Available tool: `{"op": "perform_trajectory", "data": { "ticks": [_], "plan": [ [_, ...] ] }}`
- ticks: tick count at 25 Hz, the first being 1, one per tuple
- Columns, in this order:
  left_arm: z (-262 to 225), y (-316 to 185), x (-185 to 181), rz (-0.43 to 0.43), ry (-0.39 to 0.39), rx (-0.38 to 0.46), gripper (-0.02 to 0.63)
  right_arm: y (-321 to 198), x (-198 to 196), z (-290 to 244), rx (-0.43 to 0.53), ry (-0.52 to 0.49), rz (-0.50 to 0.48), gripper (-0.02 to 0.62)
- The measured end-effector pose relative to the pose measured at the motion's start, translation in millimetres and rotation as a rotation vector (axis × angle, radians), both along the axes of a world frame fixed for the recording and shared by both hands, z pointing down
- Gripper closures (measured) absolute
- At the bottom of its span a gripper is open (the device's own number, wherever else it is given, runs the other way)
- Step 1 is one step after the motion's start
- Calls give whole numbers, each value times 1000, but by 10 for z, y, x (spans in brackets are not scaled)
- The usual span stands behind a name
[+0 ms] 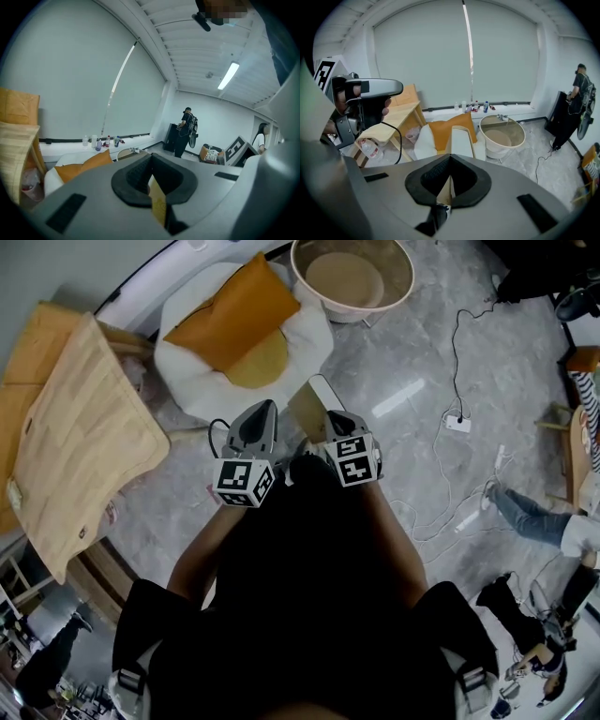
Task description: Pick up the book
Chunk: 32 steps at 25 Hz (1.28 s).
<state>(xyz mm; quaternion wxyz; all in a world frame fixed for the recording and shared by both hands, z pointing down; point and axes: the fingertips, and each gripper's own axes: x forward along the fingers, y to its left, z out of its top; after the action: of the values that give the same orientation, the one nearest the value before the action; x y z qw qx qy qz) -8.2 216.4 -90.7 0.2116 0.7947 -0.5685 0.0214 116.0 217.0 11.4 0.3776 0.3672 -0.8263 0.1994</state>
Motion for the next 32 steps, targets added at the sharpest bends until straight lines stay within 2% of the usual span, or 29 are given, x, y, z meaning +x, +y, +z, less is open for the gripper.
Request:
{"op": "perform_trajectory", "data": {
  "ticks": [6, 15, 32],
  "plan": [
    [-57, 172, -45, 77, 7, 13, 598, 218, -70, -86, 0, 21, 27, 591],
    [29, 319, -171, 137, 15, -2, 598, 452, -262, -150, -15, 7, 76, 591],
    [6, 390, -266, 117, 24, 2, 598, 506, -467, -260, 7, -12, 53, 591]
  ]
}}
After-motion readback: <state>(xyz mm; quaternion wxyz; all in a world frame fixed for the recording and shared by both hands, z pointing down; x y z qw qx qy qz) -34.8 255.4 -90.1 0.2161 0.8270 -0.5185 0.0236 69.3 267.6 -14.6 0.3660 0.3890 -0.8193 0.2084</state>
